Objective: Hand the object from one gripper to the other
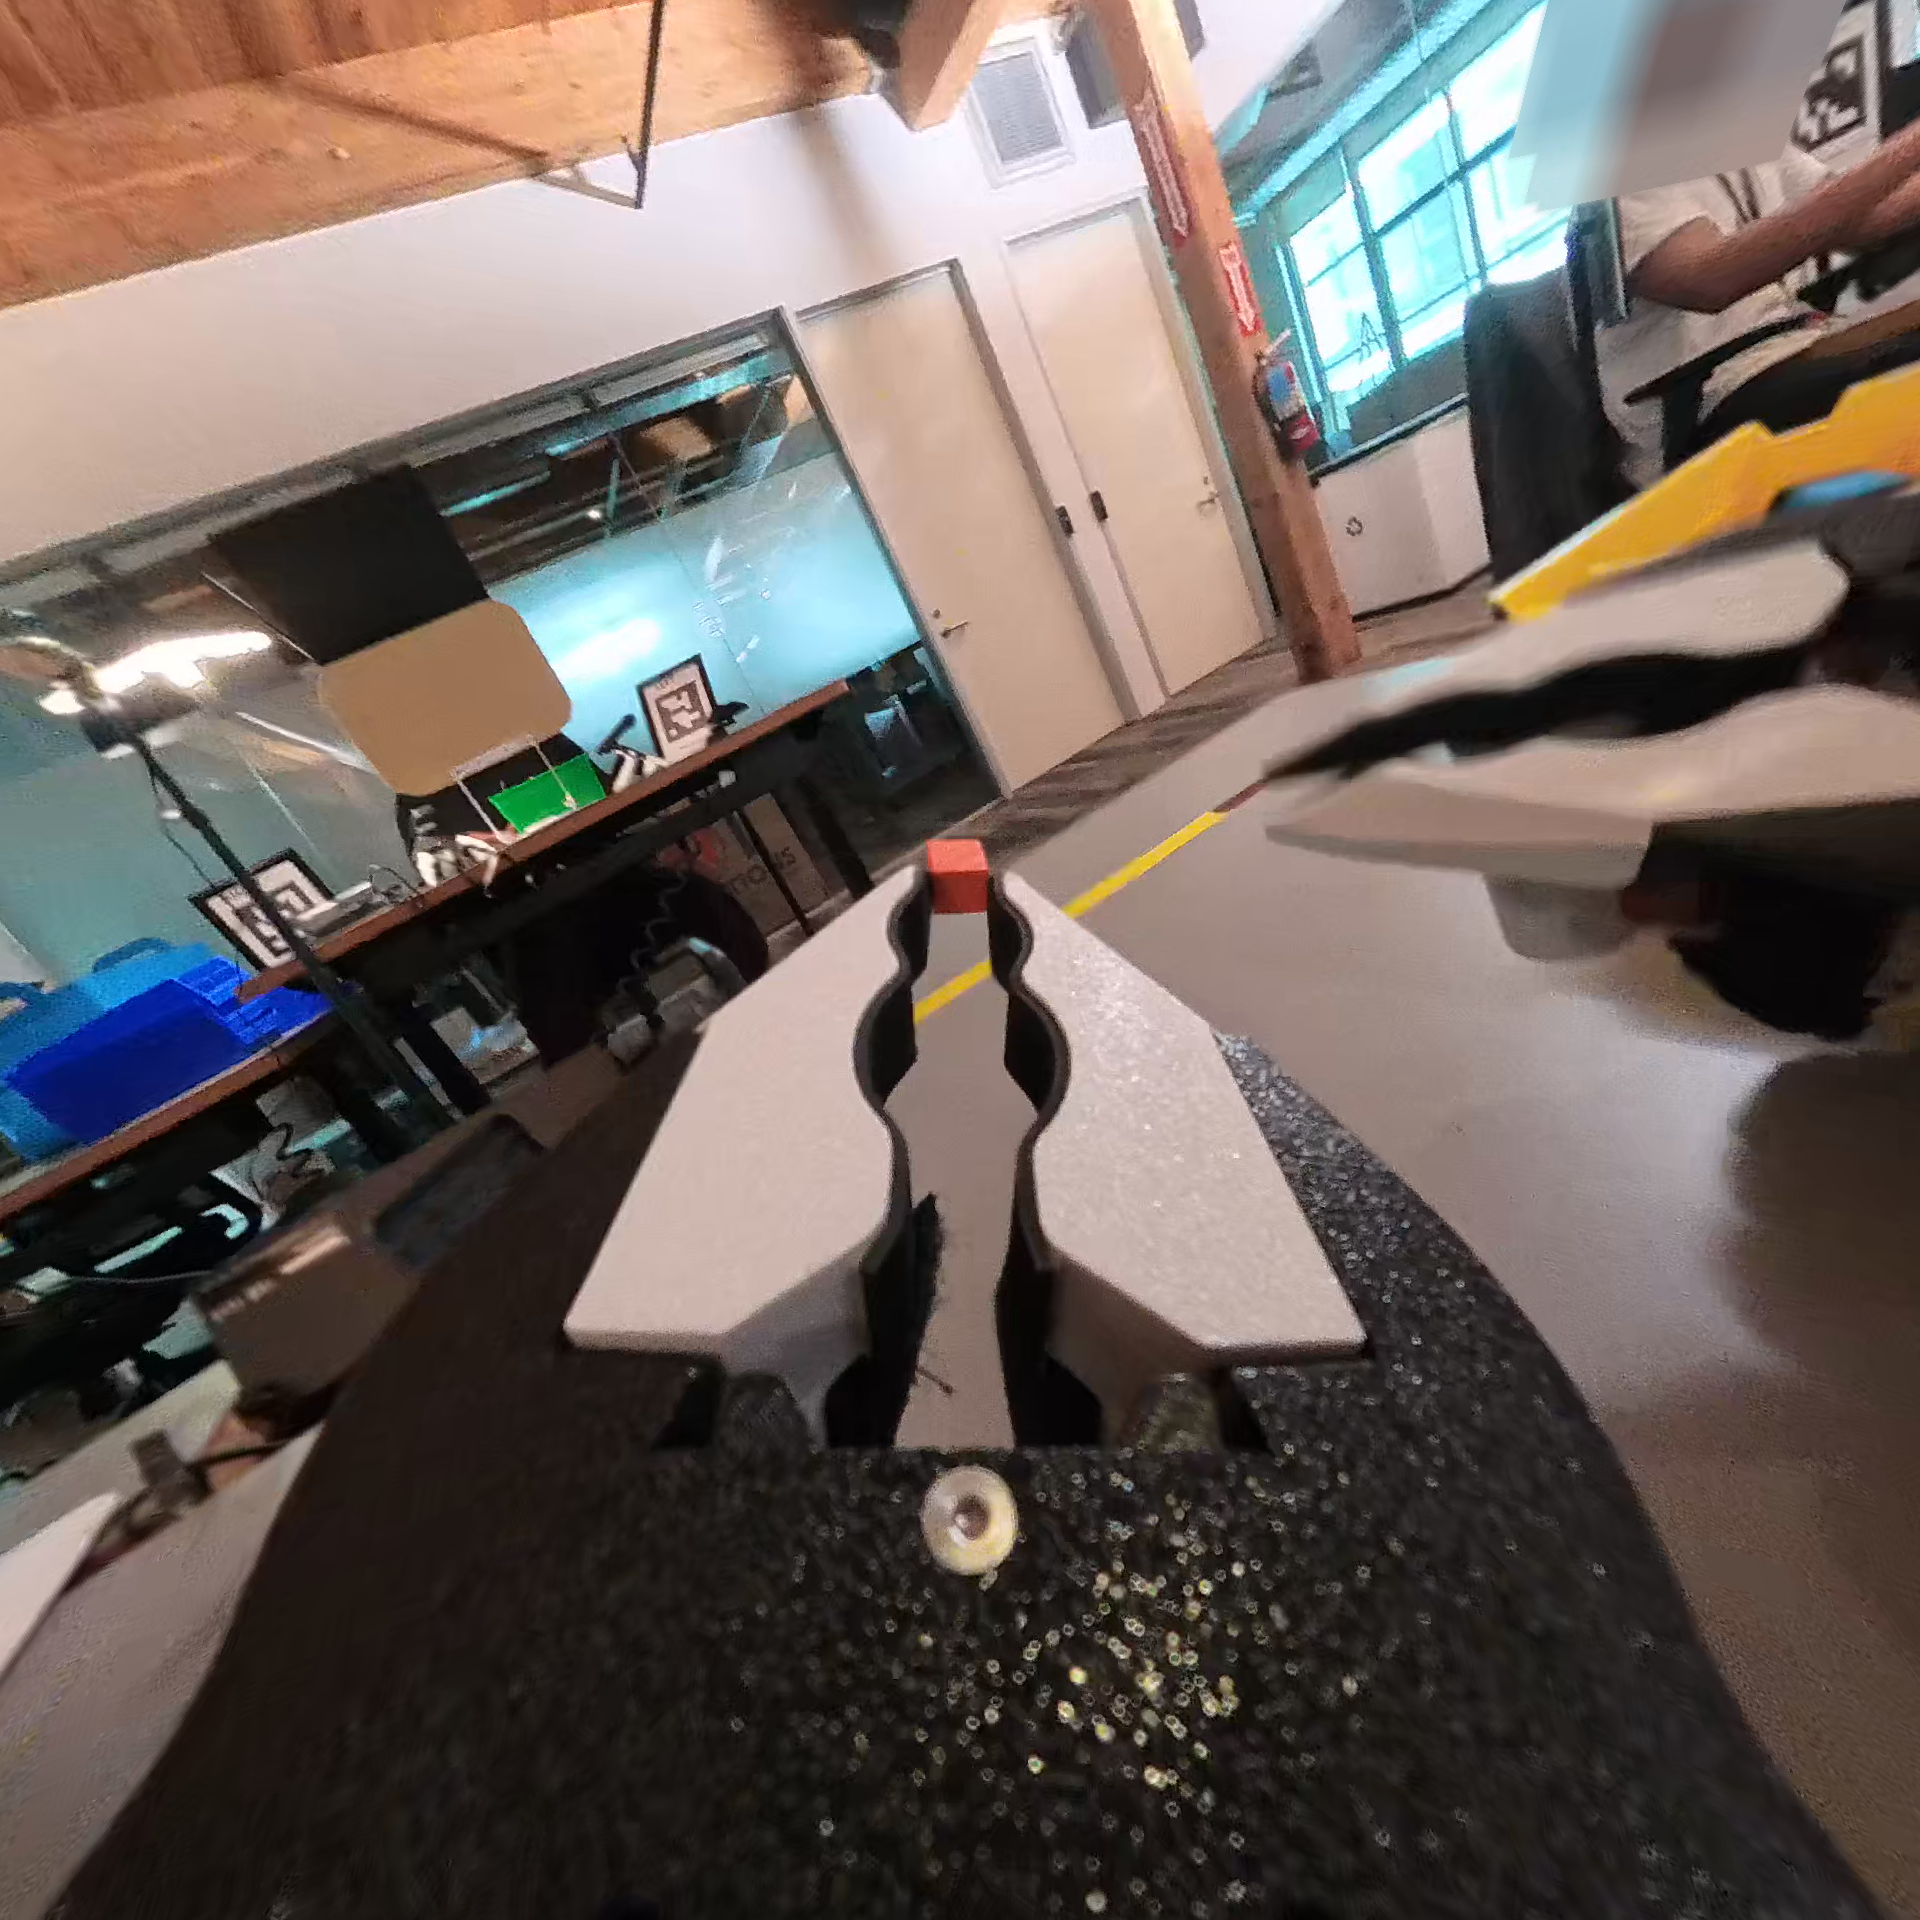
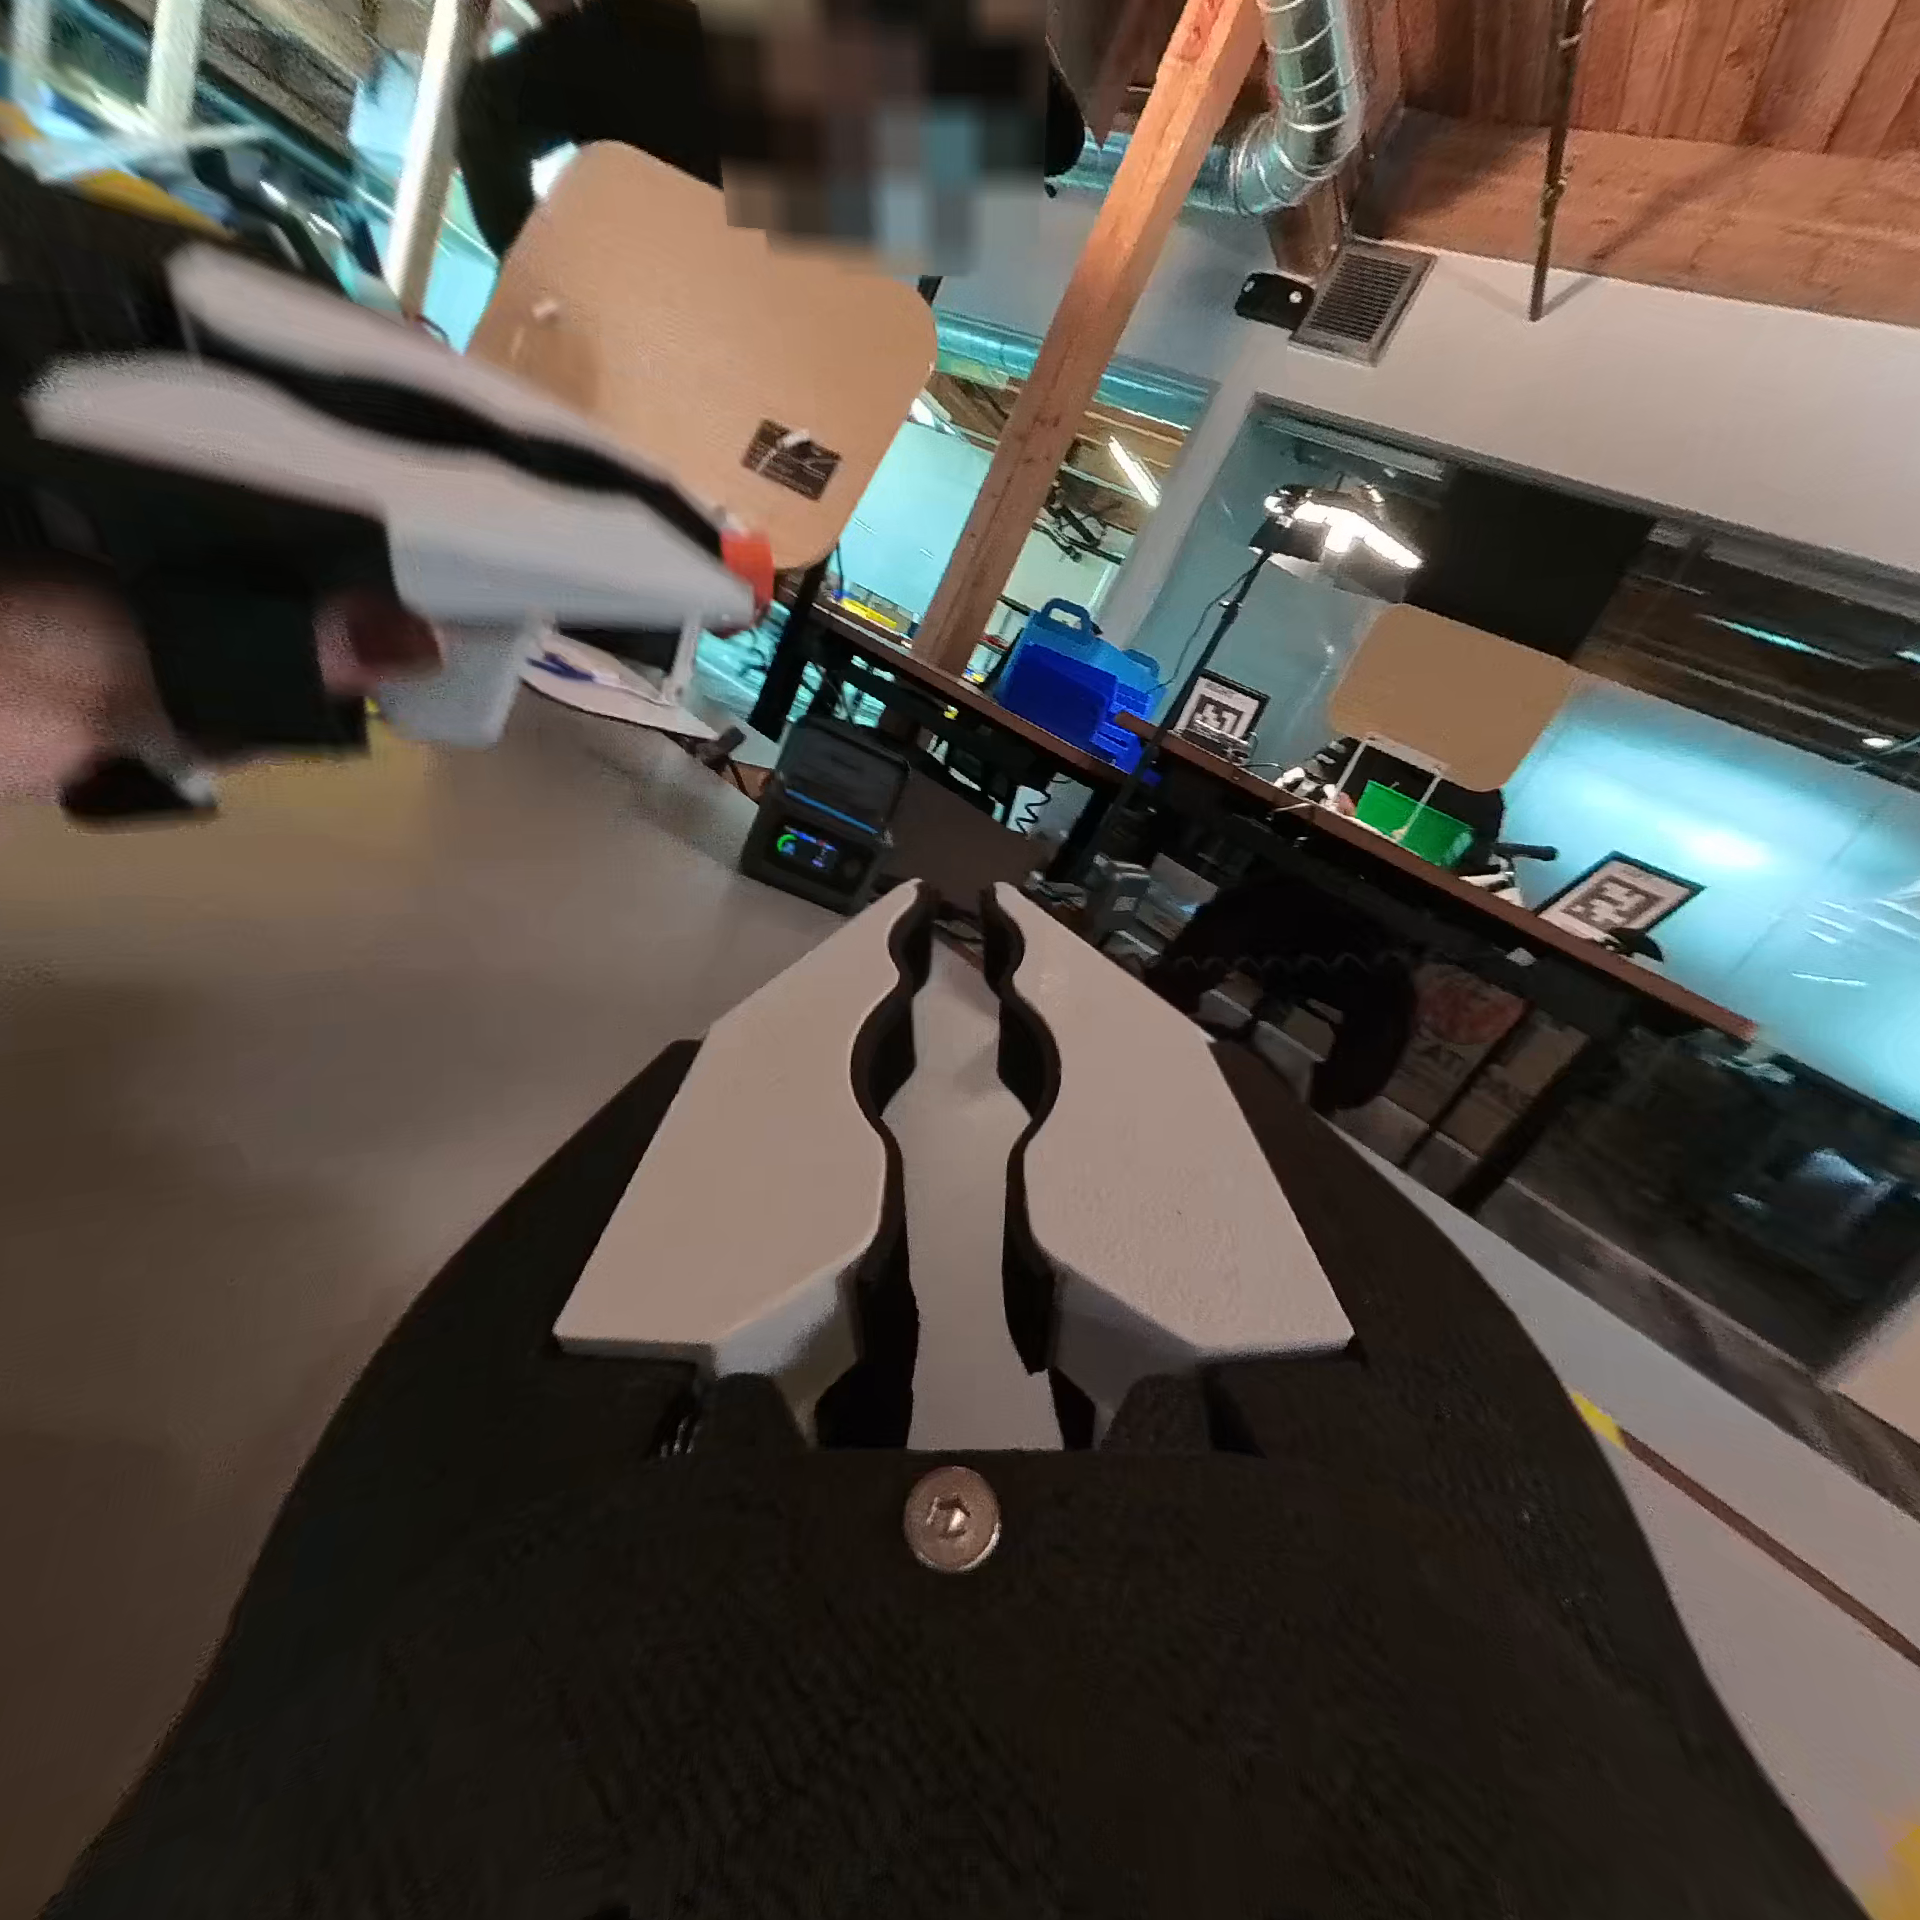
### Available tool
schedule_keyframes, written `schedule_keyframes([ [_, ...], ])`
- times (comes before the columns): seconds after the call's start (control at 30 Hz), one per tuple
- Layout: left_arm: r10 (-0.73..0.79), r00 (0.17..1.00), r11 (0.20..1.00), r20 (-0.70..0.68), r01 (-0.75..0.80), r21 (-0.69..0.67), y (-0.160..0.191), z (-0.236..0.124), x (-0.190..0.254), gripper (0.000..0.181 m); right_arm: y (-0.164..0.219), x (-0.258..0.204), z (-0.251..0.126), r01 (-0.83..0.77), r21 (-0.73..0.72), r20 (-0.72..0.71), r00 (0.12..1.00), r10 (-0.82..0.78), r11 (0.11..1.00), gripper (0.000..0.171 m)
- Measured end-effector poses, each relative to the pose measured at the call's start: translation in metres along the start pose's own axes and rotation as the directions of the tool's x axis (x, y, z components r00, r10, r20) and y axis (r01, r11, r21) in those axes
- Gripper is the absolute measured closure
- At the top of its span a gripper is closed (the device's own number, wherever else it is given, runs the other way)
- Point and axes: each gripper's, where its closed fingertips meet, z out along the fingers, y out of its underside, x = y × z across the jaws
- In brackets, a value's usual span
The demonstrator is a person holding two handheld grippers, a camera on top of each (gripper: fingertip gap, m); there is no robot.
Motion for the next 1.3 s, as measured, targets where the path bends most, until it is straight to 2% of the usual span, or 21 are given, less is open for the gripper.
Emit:
schedule_keyframes([
  [0.07, 0.061, 0.995, 0.995, -0.075, -0.066, -0.073, 0.018, 0.008, 0.012, 0.173, -0.004, 0.001, 0.003, -0.075, 0.021, 0.020, 0.997, 0.075, 0.997, 0.144],
  [0.1, 0.113, 0.989, 0.987, -0.094, -0.123, -0.104, 0.025, 0.008, 0.013, 0.173, -0.006, -0.002, 0.004, -0.121, 0.019, 0.058, 0.991, 0.120, 0.992, 0.141],
  [0.2, 0.170, 0.970, 0.973, -0.173, -0.193, -0.127, 0.038, 0.001, 0.021, 0.173, 0.002, -0.024, 0.005, -0.248, -0.083, 0.224, 0.939, 0.261, 0.965, 0.149],
  [0.3, 0.208, 0.953, 0.964, -0.222, -0.238, -0.120, 0.038, -0.005, 0.028, 0.172, 0.012, -0.039, 0.004, -0.344, -0.207, 0.319, 0.861, 0.396, 0.916, 0.147],
  [0.43, 0.214, 0.920, 0.960, -0.330, -0.260, -0.103, 0.038, -0.009, 0.046, 0.172, 0.014, -0.045, 0.003, -0.467, -0.286, 0.367, 0.753, 0.546, 0.836, 0.144],
  [0.6, 0.256, 0.893, 0.946, -0.371, -0.309, -0.093, 0.037, -0.011, 0.056, 0.172, 0.018, -0.057, 0.000, -0.533, -0.397, 0.389, 0.640, 0.663, 0.747, 0.149],
  [0.83, 0.363, 0.837, 0.892, -0.409, -0.439, -0.107, 0.045, -0.010, 0.071, 0.172, 0.025, -0.058, 0.002, -0.508, -0.426, 0.346, 0.673, 0.653, 0.749, 0.154],
  [1.0, 0.360, 0.836, 0.890, -0.414, -0.441, -0.117, 0.046, -0.010, 0.071, 0.172, 0.029, -0.060, 0.001, -0.460, -0.443, 0.344, 0.705, 0.620, 0.769, 0.161],
  [1.07, 0.365, 0.832, 0.893, -0.418, -0.440, -0.098, 0.044, -0.012, 0.072, 0.172, 0.028, -0.060, 0.000, -0.467, -0.453, 0.359, 0.684, 0.635, 0.759, 0.162],
  [1.13, 0.350, 0.837, 0.914, -0.420, -0.404, -0.045, 0.033, -0.014, 0.074, 0.172, 0.021, -0.059, -0.004, -0.522, -0.463, 0.387, 0.608, 0.693, 0.716, 0.162],
  [1.17, 0.313, 0.844, 0.935, -0.436, -0.354, -0.014, 0.026, -0.017, 0.076, 0.171, 0.016, -0.058, -0.007, -0.566, -0.472, 0.408, 0.539, 0.737, 0.675, 0.162],
  [1.3, 0.116, 0.846, 0.993, -0.521, -0.096, 0.066, -0.003, -0.031, 0.079, 0.155, -0.017, -0.051, -0.025, -0.734, -0.548, 0.500, 0.095, 0.861, 0.400, 0.163],
])
